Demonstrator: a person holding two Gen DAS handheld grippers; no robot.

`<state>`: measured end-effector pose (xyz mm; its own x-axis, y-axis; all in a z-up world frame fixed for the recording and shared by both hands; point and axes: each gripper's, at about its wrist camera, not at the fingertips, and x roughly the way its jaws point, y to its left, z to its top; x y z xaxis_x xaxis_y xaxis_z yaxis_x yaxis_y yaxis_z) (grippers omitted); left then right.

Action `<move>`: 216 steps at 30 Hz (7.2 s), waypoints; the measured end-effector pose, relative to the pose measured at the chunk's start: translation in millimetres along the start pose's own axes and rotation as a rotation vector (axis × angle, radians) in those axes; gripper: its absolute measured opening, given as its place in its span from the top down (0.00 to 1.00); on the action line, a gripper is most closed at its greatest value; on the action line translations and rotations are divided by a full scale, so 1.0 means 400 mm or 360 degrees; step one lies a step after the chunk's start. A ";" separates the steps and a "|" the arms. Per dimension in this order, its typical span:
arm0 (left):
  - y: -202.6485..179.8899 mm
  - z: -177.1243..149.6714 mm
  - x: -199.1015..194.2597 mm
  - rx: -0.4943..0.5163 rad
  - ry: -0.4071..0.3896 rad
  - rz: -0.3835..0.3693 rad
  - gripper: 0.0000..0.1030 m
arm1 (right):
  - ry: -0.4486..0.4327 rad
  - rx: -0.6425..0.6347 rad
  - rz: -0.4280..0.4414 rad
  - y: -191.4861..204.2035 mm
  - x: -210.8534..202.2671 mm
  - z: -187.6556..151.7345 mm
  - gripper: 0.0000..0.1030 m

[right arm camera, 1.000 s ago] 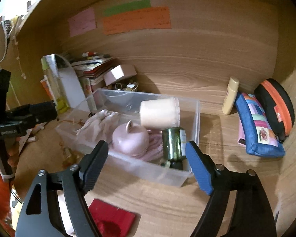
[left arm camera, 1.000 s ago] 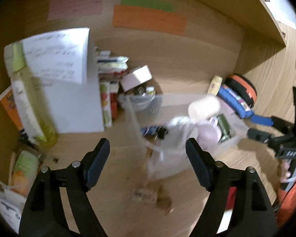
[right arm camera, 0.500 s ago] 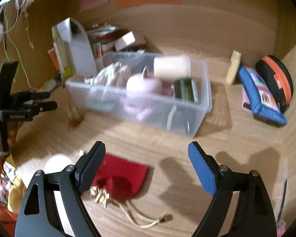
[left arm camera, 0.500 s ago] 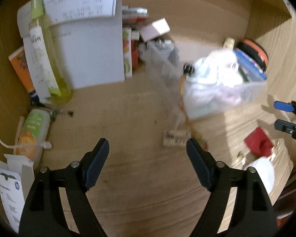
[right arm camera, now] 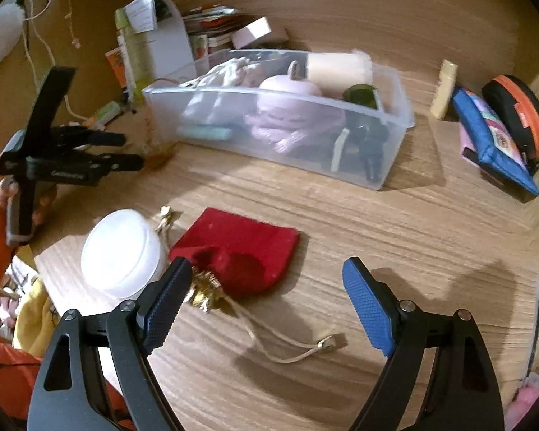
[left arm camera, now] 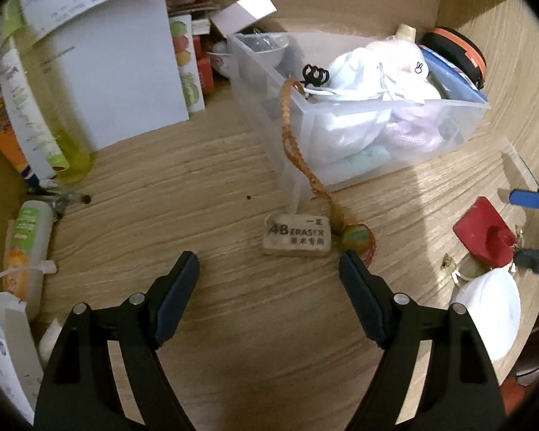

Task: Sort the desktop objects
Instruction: 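Grasp the beige eraser with the left tool while the right tool grasps the red velvet pouch, then carry the eraser and red pouch into the clear box and open both tools, then grasp the green bead ornament with the left tool while the right tool grasps the white round lid, then carry the bead ornament and white lid into the clear box and release both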

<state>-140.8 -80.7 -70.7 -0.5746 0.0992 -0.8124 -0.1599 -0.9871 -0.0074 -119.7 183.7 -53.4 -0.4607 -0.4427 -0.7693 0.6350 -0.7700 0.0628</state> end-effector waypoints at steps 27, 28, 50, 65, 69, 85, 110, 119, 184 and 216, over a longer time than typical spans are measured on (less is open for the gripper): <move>0.023 0.014 -0.035 -0.0131 -0.0200 -0.0042 0.62 | 0.0032 -0.0055 -0.0010 0.049 0.043 0.017 0.74; 0.024 0.011 -0.043 -0.0139 -0.0215 -0.0043 0.62 | 0.0022 -0.0032 -0.0012 0.042 0.040 0.019 0.77; 0.025 0.077 -0.215 -0.0185 -0.0568 -0.0078 0.62 | -0.0409 0.0154 -0.0076 -0.068 -0.138 0.183 0.78; 0.042 0.232 -0.192 -0.0227 -0.0621 -0.0101 0.62 | -0.0499 0.0308 -0.0035 -0.131 -0.079 0.305 0.78; 0.034 0.273 -0.136 -0.0246 -0.0561 -0.0142 0.62 | -0.0411 0.0325 0.0003 -0.143 -0.008 0.300 0.78; -0.014 0.325 0.043 -0.0181 -0.0314 -0.0149 0.62 | -0.0242 0.0367 0.0036 -0.166 0.079 0.276 0.74; -0.019 0.272 -0.102 -0.0189 -0.0559 -0.0048 0.18 | -0.0434 0.0232 -0.0096 -0.111 0.027 0.267 0.15; -0.020 0.172 -0.150 -0.0115 -0.0519 0.0067 0.08 | -0.0549 0.0244 -0.0215 -0.106 -0.002 0.263 0.15; -0.040 0.002 -0.035 -0.0129 -0.0206 -0.0037 0.82 | -0.0225 0.0168 0.0092 0.039 -0.050 0.004 0.37; -0.014 0.123 -0.159 -0.0075 -0.0511 -0.0116 0.82 | -0.0352 0.0353 -0.0202 -0.162 -0.093 0.197 0.37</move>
<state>-142.9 -75.4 9.8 -0.7879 0.1971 -0.5834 -0.1769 -0.9799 -0.0920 -192.7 213.9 21.2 -0.6663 -0.4075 -0.6245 0.4249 -0.8957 0.1311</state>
